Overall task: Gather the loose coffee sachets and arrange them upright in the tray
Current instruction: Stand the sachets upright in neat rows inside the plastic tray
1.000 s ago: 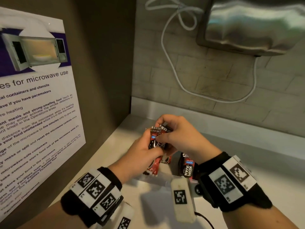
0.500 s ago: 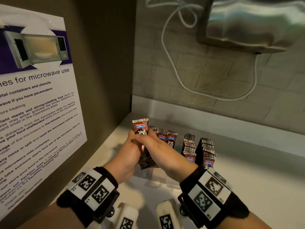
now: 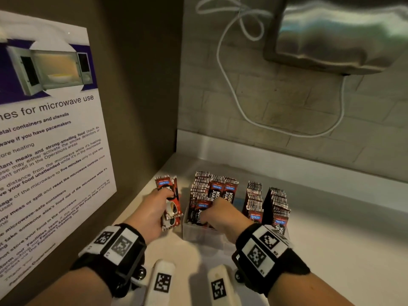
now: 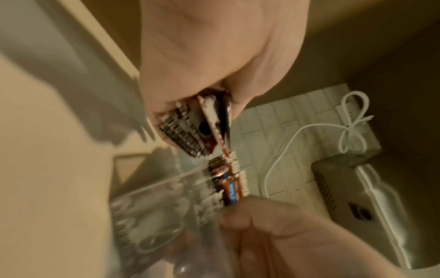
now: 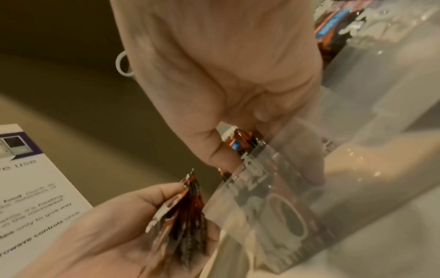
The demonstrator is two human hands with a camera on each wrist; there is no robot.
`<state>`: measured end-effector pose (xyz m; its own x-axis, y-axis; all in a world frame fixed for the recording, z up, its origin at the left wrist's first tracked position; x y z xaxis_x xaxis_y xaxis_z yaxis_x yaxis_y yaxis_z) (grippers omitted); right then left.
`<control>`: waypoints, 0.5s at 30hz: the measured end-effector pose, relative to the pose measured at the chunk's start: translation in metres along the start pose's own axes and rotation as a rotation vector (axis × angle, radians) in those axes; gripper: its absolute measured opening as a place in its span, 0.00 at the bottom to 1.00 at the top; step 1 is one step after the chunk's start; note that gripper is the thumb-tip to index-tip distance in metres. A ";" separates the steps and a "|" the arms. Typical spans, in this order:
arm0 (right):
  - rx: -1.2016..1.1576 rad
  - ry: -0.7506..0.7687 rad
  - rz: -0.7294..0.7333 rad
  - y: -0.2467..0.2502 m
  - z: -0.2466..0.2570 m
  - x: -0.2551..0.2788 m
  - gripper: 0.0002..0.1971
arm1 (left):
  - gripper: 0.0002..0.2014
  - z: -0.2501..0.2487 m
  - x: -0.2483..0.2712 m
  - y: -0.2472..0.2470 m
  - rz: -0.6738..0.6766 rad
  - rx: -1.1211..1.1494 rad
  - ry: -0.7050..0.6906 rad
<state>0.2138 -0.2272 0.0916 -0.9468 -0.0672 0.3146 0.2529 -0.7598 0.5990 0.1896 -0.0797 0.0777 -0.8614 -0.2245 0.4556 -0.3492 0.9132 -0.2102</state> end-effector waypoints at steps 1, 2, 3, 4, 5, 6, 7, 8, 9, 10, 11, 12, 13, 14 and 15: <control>0.031 -0.007 0.019 -0.004 0.002 -0.001 0.07 | 0.09 0.006 0.000 -0.002 0.011 -0.033 0.026; 0.061 -0.005 0.030 -0.008 0.004 -0.002 0.05 | 0.10 0.012 0.000 -0.003 0.021 -0.067 0.053; 0.103 0.008 0.037 -0.010 0.008 -0.003 0.05 | 0.12 0.017 0.001 -0.004 0.035 -0.095 0.076; 0.152 0.025 0.048 -0.013 0.012 -0.003 0.05 | 0.14 0.022 0.000 -0.004 0.045 -0.116 0.092; 0.201 0.045 0.060 -0.016 0.016 -0.003 0.05 | 0.15 0.024 0.001 -0.004 0.053 -0.129 0.103; 0.253 0.065 0.075 -0.019 0.021 -0.001 0.07 | 0.16 0.026 0.001 -0.004 0.058 -0.137 0.112; 0.308 0.087 0.086 -0.022 0.025 0.000 0.10 | 0.15 0.027 0.001 -0.004 0.060 -0.137 0.113; 0.357 0.106 0.094 -0.025 0.028 0.001 0.13 | 0.15 0.027 0.001 -0.003 0.059 -0.132 0.109; 0.396 0.121 0.104 -0.027 0.030 0.002 0.14 | 0.14 0.025 0.001 -0.004 0.062 -0.124 0.101; 0.418 0.127 0.113 -0.028 0.031 0.003 0.13 | 0.14 0.025 0.001 -0.003 0.059 -0.121 0.096; 0.415 0.129 0.116 -0.028 0.030 0.003 0.11 | 0.14 0.025 0.001 -0.003 0.059 -0.116 0.094; 0.384 0.117 0.118 -0.026 0.028 0.003 0.11 | 0.14 0.024 0.001 -0.002 0.061 -0.110 0.094; 0.339 0.102 0.113 -0.021 0.026 0.004 0.11 | 0.14 0.023 0.001 -0.002 0.061 -0.094 0.088; 0.293 0.083 0.102 -0.014 0.025 0.007 0.11 | 0.13 0.020 0.001 0.000 0.051 -0.074 0.078; 0.261 0.072 0.083 -0.005 0.024 0.009 0.10 | 0.12 0.015 0.001 0.003 0.037 -0.046 0.058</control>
<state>0.2087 -0.2079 0.1091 -0.9301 -0.1752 0.3227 0.3639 -0.5579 0.7459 0.1822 -0.0827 0.0642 -0.8502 -0.1715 0.4977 -0.2990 0.9355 -0.1883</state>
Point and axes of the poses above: each hand's wrist, its own x-axis away from the middle knuckle, its own y-axis out of the back of the hand, z = x × y, the point moved 10 cm from there along -x, towards the middle knuckle, and after that the axes turned 5 degrees about -z, right-handed, at the moved point
